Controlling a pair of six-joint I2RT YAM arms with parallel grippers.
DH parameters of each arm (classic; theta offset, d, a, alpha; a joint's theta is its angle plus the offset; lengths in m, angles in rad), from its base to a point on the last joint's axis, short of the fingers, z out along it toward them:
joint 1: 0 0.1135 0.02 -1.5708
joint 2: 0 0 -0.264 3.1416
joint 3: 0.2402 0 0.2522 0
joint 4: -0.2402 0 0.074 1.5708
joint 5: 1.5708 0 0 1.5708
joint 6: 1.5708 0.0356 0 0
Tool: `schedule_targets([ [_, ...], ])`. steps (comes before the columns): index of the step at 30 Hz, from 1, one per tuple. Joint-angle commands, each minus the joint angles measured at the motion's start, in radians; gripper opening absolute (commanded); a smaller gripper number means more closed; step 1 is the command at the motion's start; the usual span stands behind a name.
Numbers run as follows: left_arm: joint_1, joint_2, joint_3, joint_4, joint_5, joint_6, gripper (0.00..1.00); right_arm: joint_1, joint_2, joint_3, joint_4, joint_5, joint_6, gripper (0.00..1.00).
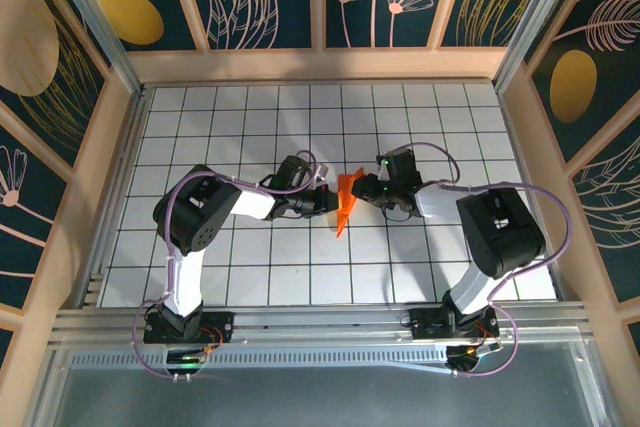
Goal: Fold a paper plane with a square sheet of paper (fold left side to right side)
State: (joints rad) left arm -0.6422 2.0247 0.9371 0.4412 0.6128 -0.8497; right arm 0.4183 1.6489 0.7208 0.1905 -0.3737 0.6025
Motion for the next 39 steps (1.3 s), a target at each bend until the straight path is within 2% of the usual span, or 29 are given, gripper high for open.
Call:
schedule_targets([
  [1,0.001,0.064,0.004,-0.071,-0.099,0.031,0.0,-0.004,-0.03,0.002,-0.006,-0.001,-0.03,0.3],
  [7,0.002,0.066,0.008,-0.08,-0.105,0.031,0.0,0.015,0.008,0.029,0.026,-0.06,-0.026,0.01],
  [21,0.003,0.078,0.023,-0.11,-0.116,0.033,0.0,0.025,0.103,0.072,0.007,0.0,-0.032,0.0],
  [39,0.001,0.09,0.029,-0.121,-0.112,0.032,0.0,0.004,0.154,0.063,-0.037,-0.006,-0.033,0.0],
])
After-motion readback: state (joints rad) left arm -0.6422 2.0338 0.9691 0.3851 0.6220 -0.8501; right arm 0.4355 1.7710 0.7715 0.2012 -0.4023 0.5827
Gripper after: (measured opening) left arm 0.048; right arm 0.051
